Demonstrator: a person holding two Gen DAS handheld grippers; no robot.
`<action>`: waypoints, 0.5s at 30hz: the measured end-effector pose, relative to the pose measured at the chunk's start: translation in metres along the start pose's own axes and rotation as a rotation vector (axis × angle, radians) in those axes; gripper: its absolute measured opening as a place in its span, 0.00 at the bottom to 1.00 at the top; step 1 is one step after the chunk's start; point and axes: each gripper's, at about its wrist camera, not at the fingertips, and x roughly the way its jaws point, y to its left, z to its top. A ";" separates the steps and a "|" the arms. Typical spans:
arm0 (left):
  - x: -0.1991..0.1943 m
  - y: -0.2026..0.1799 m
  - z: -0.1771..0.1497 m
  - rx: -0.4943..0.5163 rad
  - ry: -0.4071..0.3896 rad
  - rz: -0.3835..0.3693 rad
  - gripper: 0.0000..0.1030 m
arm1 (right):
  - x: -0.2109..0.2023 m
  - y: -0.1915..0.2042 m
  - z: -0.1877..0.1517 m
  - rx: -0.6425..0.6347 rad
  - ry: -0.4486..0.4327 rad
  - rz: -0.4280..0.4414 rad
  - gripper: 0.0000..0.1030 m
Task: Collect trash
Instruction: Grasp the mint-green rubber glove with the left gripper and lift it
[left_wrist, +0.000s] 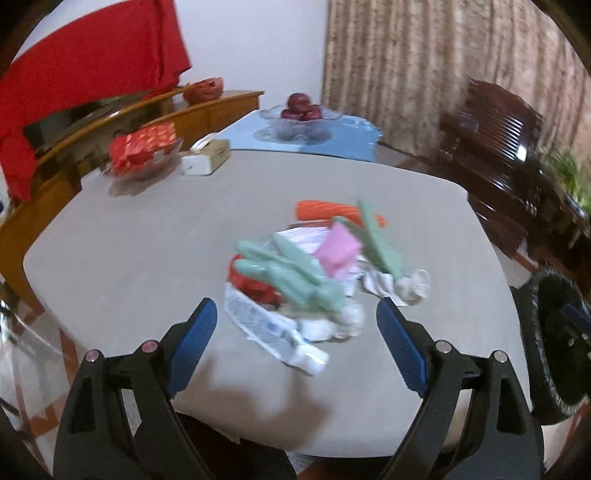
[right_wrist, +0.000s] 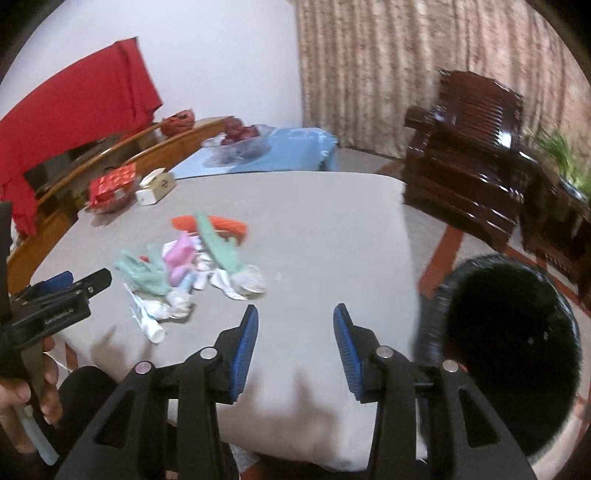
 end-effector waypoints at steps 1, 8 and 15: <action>0.004 0.004 0.002 -0.006 0.001 -0.001 0.83 | 0.004 0.007 0.000 -0.009 -0.002 -0.004 0.41; 0.047 0.003 -0.008 0.011 0.036 -0.018 0.83 | 0.038 0.020 0.000 -0.003 0.018 0.011 0.41; 0.094 0.003 -0.012 0.006 0.077 -0.035 0.83 | 0.067 0.022 0.005 -0.010 0.042 0.002 0.41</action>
